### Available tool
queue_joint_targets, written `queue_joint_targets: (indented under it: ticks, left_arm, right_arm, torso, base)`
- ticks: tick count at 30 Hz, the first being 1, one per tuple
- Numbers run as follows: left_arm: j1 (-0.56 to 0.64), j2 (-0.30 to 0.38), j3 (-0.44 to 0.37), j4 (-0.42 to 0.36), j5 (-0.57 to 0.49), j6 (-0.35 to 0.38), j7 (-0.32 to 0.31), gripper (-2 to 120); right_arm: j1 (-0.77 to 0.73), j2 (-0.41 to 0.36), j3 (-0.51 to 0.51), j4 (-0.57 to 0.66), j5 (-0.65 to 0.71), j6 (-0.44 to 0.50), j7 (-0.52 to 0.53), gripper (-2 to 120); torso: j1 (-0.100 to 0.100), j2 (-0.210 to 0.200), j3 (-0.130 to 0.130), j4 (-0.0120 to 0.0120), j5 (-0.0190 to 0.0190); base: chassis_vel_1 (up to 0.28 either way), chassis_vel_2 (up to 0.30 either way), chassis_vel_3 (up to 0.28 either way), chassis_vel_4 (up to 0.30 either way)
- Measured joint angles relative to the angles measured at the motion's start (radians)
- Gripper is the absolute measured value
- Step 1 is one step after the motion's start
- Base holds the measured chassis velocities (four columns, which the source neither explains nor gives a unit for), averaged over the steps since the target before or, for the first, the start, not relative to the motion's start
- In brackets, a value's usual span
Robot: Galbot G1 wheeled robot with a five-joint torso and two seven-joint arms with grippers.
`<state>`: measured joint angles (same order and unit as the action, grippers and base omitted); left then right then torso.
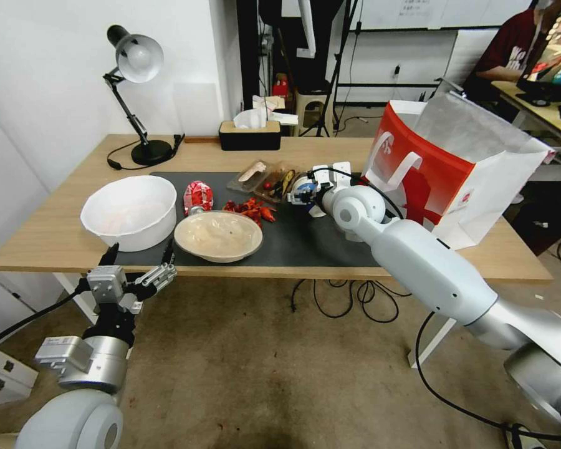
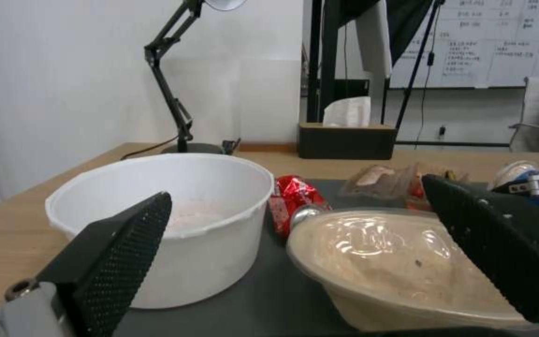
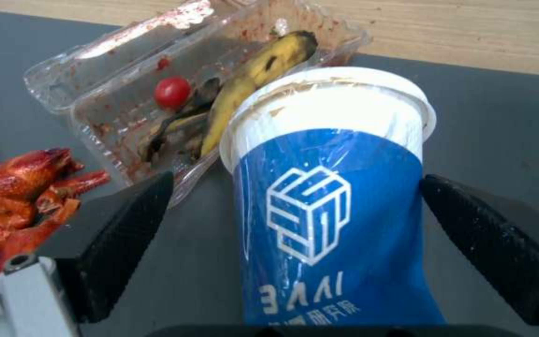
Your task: Pick up the trash from the table and place it into the takeout bag.
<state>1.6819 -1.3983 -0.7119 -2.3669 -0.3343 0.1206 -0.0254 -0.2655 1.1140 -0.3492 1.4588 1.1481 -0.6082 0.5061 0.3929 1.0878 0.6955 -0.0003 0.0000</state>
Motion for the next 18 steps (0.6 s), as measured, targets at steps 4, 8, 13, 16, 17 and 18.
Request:
queue_joint_targets:
  ticks: [4, 8, 13, 16, 17, 18]
  left_arm:
    - [-0.001, 0.000, 0.000, 0.002, -0.001, -0.001, 0.000, 100]
    - [-0.003, 0.000, 0.000, 0.005, -0.001, -0.001, 0.000, 100]
    - [-0.004, 0.000, 0.002, 0.007, -0.001, -0.002, 0.000, 100]
    - [-0.004, -0.001, 0.002, 0.008, -0.001, -0.002, 0.000, 100]
    - [-0.004, -0.001, 0.002, 0.009, -0.001, -0.002, 0.000, 100]
    - [-0.004, -0.001, 0.002, 0.009, -0.001, -0.002, 0.000, 100]
  right_arm:
    - [-0.008, 0.003, 0.000, -0.001, -0.003, 0.000, -0.006, 91]
    - [-0.014, 0.002, 0.000, 0.003, -0.005, -0.001, -0.011, 75]
    - [-0.018, 0.002, 0.005, 0.004, -0.010, 0.000, -0.014, 60]
    - [-0.020, 0.002, 0.007, 0.005, -0.011, 0.001, -0.016, 54]
    - [-0.021, 0.002, 0.007, 0.005, -0.013, 0.001, -0.016, 51]
    - [-0.021, 0.002, 0.007, 0.005, -0.013, 0.001, -0.016, 51]
  torso:
    - [0.000, 0.000, 0.000, 0.0002, 0.0000]
    - [0.000, 0.000, 0.000, 0.0000, 0.0000]
    - [0.000, 0.000, 0.000, 0.0002, 0.0000]
    - [0.000, 0.000, 0.000, 0.0002, 0.0000]
    - [0.000, 0.000, 0.000, 0.0002, 0.0000]
    - [0.000, 0.000, 0.000, 0.0002, 0.0000]
  base:
    - [0.000, 0.000, 0.000, 0.000]
    - [0.000, 0.000, 0.000, 0.000]
    - [0.000, 0.000, 0.000, 0.000]
    - [0.000, 0.000, 0.000, 0.000]
    - [0.000, 0.000, 0.000, 0.000]
    - [0.000, 0.000, 0.000, 0.000]
